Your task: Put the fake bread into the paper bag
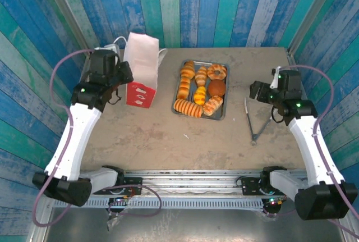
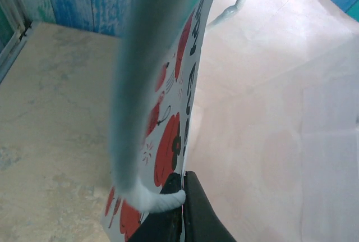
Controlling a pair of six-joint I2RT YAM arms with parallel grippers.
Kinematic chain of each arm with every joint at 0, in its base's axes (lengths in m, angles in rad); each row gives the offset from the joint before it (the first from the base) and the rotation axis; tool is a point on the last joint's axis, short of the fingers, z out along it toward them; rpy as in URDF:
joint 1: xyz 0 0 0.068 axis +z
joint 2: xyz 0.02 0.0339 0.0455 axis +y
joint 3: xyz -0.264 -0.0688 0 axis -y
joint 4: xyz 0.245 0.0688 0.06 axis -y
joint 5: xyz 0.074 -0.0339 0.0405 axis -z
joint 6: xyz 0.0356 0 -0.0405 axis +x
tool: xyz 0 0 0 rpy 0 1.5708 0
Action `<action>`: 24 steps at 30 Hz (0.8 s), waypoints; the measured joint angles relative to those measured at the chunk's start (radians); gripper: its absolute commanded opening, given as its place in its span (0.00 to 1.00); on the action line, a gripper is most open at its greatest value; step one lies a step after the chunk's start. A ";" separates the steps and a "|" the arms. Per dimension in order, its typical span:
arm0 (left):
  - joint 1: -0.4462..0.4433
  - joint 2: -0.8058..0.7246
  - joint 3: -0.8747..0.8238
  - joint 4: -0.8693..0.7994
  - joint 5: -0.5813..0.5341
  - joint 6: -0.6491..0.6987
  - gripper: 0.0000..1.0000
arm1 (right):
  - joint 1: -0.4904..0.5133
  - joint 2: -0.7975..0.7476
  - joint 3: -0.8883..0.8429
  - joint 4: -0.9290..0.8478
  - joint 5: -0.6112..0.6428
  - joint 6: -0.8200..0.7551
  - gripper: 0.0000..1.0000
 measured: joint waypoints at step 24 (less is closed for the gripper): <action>0.000 -0.048 -0.266 0.070 0.132 -0.082 0.44 | 0.000 -0.119 0.010 -0.142 0.074 -0.070 1.00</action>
